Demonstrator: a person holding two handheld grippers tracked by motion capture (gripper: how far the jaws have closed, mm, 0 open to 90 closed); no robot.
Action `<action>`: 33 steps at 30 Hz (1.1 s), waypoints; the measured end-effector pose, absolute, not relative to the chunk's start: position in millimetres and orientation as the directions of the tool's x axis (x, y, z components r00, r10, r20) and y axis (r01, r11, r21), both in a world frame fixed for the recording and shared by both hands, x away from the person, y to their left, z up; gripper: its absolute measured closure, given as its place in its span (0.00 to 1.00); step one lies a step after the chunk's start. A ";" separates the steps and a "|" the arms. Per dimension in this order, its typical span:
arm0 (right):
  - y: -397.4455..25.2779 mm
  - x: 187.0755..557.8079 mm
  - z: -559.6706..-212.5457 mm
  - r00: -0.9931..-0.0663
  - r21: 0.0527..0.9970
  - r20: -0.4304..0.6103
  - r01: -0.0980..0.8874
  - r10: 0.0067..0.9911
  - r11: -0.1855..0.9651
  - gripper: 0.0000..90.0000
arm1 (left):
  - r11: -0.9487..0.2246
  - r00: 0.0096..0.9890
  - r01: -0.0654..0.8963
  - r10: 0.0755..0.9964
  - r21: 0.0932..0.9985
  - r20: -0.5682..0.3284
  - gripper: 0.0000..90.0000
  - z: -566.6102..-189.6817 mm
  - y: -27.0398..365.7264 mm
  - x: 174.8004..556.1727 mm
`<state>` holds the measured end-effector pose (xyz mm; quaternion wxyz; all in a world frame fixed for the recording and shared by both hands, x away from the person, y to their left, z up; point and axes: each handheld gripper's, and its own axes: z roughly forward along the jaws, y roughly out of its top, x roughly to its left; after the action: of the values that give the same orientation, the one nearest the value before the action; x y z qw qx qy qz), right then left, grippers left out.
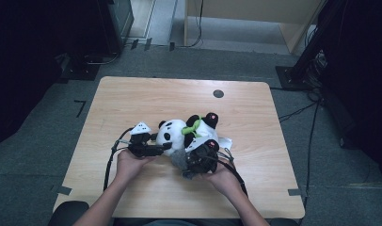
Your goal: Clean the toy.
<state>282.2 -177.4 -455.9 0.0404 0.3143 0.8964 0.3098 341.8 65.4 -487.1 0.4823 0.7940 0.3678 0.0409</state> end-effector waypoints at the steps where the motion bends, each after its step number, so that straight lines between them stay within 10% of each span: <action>1: -178.8 281.7 -449.1 -0.799 0.607 0.140 0.536 0.585 0.587 0.82 | -0.266 0.727 0.543 0.623 0.796 -0.288 0.35 -486.9 65.2 341.5; 11: -179.0 286.0 -398.7 -0.792 0.786 0.082 0.424 0.605 0.449 0.82 | -0.257 0.721 0.533 0.637 0.806 -0.273 0.35 -487.0 61.7 331.0; 33: -155.4 293.3 -431.5 -0.774 0.746 -0.074 0.376 0.629 0.550 0.82 | -0.270 0.724 0.535 0.635 0.801 -0.269 0.34 -489.3 63.6 329.0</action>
<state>293.3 -155.4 -431.5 0.1692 0.2908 0.8639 0.3748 329.0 63.6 -489.3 0.4794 0.7952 0.3676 0.0521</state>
